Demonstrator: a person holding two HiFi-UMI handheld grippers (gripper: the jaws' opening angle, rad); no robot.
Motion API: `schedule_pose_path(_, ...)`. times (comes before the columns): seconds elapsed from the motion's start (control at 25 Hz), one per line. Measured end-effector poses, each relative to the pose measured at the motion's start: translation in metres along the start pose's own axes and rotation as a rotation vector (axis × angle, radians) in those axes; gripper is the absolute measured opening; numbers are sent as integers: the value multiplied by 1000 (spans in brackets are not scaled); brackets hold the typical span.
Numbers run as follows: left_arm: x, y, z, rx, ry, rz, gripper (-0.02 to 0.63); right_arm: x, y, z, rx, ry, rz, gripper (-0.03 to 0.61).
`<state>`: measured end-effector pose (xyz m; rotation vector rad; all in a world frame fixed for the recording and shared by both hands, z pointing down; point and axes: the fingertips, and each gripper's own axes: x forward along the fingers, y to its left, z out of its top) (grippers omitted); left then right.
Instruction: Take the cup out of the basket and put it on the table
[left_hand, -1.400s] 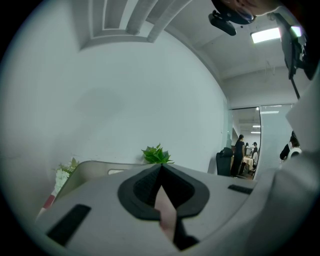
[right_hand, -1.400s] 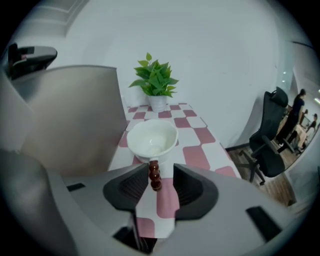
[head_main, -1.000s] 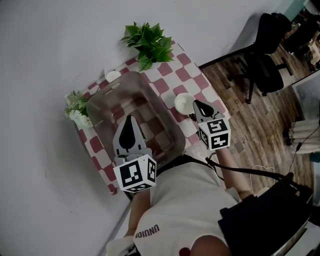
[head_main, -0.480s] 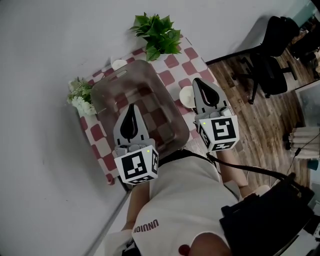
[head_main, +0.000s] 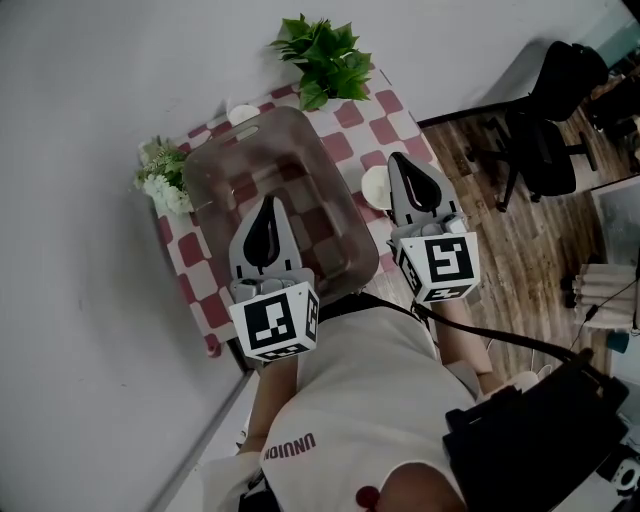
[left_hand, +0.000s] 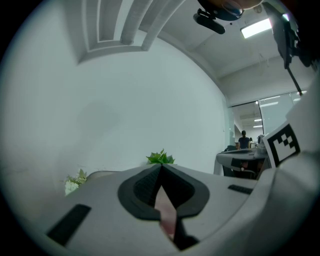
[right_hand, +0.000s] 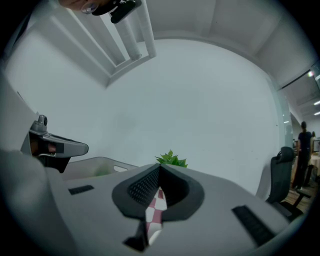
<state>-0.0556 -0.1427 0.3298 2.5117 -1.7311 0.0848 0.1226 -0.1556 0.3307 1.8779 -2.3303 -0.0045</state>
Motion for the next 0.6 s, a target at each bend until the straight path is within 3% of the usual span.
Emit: schedule_pose_path(0.6,6,-4,1,-4,11,4,12,6,0,4,-5,-6,23,15)
